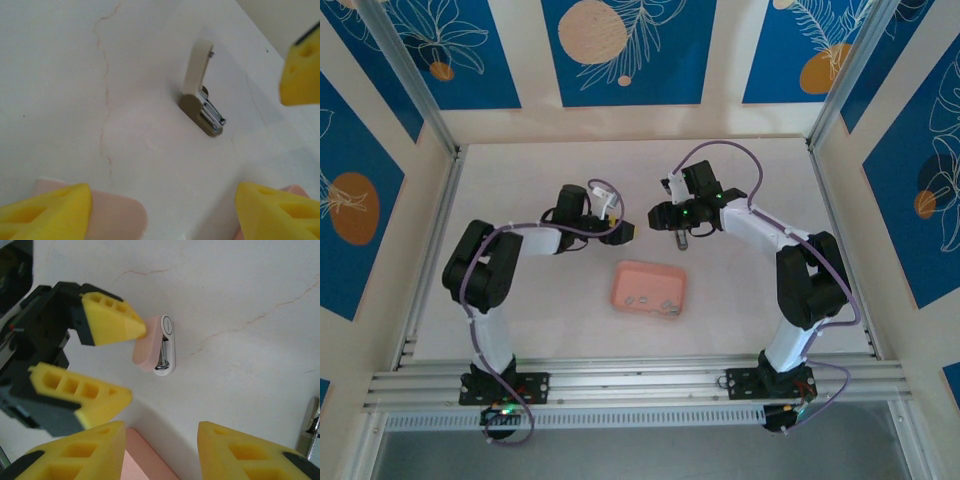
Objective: Load the staples into the stapler
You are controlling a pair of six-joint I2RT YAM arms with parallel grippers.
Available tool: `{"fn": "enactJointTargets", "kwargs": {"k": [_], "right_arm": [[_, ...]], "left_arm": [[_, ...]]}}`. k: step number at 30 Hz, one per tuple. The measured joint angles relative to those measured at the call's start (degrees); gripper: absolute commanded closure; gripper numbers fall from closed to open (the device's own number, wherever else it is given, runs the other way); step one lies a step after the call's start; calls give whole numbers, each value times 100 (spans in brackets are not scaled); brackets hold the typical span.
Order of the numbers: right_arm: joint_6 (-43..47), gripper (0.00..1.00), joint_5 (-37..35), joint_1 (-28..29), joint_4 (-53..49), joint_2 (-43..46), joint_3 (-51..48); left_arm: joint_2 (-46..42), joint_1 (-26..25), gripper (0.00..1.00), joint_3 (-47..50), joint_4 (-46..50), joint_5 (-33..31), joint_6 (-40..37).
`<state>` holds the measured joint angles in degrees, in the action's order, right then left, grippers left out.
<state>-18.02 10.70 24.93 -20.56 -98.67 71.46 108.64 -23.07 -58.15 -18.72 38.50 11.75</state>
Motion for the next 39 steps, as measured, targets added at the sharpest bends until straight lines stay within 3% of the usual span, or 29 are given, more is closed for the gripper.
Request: {"fn": "enactJointTargets", "kwargs": {"k": [6, 15, 26, 35, 39], "right_arm": [[-212, 62, 68, 286, 13, -221, 326], [-413, 65, 24, 557, -223, -1593, 1650], [-492, 82, -337, 852, -643, -2413, 2024], [-525, 82, -435, 872, -256, -2192, 1624], [-372, 71, -378, 870, -267, -2140, 1626]], "left_arm": [[-743, 2, 20, 321, 297, -511, -131], [-1840, 142, 20, 1379, 164, -1764, 286], [-2216, 179, 19, 1652, 227, -2271, 275], [-2216, 184, 20, 1652, 245, -2269, 278], [-2214, 184, 20, 1609, 251, -2258, 319]]}}
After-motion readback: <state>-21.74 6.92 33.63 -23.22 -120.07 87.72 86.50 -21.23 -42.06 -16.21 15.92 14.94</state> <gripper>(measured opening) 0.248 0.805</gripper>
